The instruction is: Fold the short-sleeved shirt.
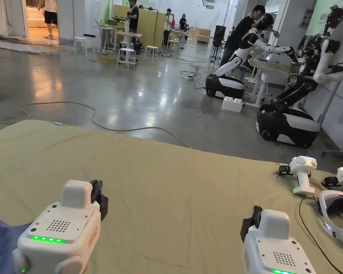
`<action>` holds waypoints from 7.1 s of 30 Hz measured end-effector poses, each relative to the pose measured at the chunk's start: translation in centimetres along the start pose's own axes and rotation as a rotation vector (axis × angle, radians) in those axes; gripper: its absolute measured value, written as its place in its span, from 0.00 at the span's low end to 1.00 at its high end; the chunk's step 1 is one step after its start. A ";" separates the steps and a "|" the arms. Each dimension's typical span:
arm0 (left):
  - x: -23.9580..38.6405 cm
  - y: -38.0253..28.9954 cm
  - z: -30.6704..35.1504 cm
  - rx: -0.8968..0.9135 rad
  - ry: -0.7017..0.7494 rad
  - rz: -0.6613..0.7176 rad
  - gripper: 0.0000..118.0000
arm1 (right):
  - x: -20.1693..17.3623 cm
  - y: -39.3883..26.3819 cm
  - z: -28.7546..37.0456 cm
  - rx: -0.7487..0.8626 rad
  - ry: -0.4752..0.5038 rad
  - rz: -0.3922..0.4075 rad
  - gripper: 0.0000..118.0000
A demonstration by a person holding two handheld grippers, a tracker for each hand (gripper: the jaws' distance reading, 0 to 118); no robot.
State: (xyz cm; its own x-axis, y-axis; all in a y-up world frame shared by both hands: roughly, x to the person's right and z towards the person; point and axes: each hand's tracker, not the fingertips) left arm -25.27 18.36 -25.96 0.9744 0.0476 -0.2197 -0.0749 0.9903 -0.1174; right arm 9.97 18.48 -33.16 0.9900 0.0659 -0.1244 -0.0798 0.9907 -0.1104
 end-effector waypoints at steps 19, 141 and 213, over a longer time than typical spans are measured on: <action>0.1 -0.1 -0.1 -0.002 -0.008 -0.031 0.07 | -0.5 -0.3 -0.1 -0.013 -0.007 0.018 0.00; -14.9 11.3 1.7 -0.273 0.045 0.096 0.05 | -3.4 -0.3 0.4 -0.146 0.040 0.004 0.00; -3.3 -7.6 -20.5 -0.794 -0.167 0.226 0.56 | 3.8 -3.9 1.6 -0.238 -0.008 0.032 0.00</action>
State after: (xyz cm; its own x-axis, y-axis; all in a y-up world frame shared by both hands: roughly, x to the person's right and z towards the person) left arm -32.21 8.02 -44.17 0.9319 0.3141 -0.1814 -0.3381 0.5713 -0.7479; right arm 14.21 15.04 -31.60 0.9874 0.0992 -0.1237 -0.1357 0.9320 -0.3362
